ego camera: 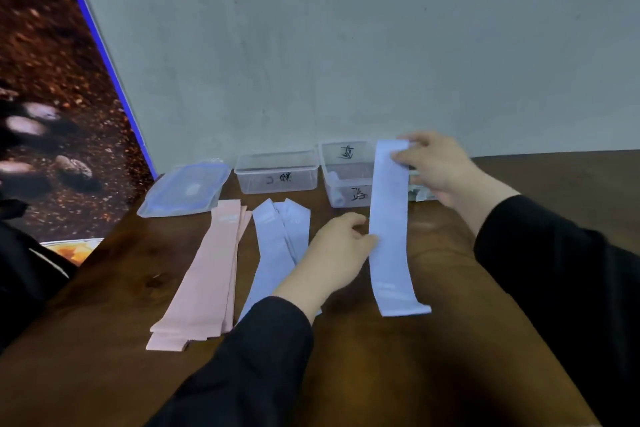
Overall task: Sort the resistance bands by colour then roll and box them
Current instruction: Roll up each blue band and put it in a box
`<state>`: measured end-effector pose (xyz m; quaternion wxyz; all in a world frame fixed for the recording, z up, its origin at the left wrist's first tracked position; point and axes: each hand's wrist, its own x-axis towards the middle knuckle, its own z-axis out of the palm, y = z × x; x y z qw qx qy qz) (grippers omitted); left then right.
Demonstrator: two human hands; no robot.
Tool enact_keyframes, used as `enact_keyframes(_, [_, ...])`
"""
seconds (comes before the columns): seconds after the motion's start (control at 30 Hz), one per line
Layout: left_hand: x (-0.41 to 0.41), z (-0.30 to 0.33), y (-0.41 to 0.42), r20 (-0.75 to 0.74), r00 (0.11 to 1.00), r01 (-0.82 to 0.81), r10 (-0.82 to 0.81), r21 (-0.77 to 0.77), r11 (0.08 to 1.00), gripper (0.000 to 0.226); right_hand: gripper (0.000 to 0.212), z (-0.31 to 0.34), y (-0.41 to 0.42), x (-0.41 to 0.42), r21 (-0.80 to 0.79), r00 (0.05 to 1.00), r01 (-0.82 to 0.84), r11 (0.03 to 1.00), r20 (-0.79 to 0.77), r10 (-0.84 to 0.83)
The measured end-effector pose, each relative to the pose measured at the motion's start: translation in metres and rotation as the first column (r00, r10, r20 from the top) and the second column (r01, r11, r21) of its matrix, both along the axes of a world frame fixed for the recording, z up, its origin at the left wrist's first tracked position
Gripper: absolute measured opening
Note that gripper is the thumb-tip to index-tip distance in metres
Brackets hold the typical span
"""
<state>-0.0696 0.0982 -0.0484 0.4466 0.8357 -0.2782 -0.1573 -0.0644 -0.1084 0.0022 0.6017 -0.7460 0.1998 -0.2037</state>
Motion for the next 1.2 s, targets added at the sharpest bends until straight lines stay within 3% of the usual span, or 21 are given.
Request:
enact_keyframes(0.03, [0.001, -0.012, -0.002, 0.141, 0.989, -0.05, 0.033, 0.115, 0.992, 0.045, 0.049, -0.019, -0.005, -0.002, -0.079, 0.994, -0.006, 0.997, -0.113, -0.003])
enact_keyframes(0.1, [-0.002, -0.034, 0.002, 0.347, 0.938, -0.089, 0.013, 0.204, 0.975, 0.046, 0.06, -0.058, -0.01, -0.013, -0.279, 0.95, -0.06, 0.959, -0.31, -0.03])
enact_keyframes(0.23, [-0.009, -0.064, 0.007, 0.525, 0.825, -0.011, -0.209, 0.384, 0.923, 0.04, 0.048, -0.108, -0.004, -0.043, -0.454, 0.919, -0.13, 0.881, -0.388, -0.064])
enact_keyframes(0.4, [-0.013, -0.077, 0.004, 0.56, 0.761, 0.074, -0.328, 0.426, 0.902, 0.04, 0.048, -0.131, 0.006, -0.065, -0.626, 0.918, -0.273, 0.73, -0.397, 0.003])
enact_keyframes(0.57, [-0.017, -0.086, 0.002, 0.595, 0.752, 0.072, -0.286, 0.357, 0.931, 0.037, 0.046, -0.141, 0.001, -0.064, -0.66, 0.945, -0.275, 0.699, -0.319, 0.07])
enact_keyframes(0.73, [-0.039, -0.078, 0.009, 0.586, 0.76, 0.227, -0.28, 0.165, 0.96, 0.01, 0.01, -0.132, 0.015, -0.101, -0.609, 0.951, -0.296, 0.736, -0.11, 0.29])
enact_keyframes(0.87, [-0.054, -0.083, 0.021, 0.526, 0.752, 0.352, -0.398, 0.189, 0.917, 0.013, 0.01, -0.132, 0.02, -0.149, -0.666, 0.863, -0.455, 0.591, -0.167, 0.477])
enact_keyframes(1.0, [-0.056, -0.089, 0.026, 0.503, 0.737, 0.37, -0.452, 0.259, 0.892, 0.018, 0.005, -0.14, 0.013, -0.176, -0.71, 0.814, -0.523, 0.472, -0.25, 0.525])
enact_keyframes(1.2, [-0.06, -0.09, 0.024, 0.524, 0.74, 0.329, -0.421, 0.263, 0.907, 0.009, 0.007, -0.15, 0.014, -0.172, -0.741, 0.836, -0.478, 0.47, -0.221, 0.502])
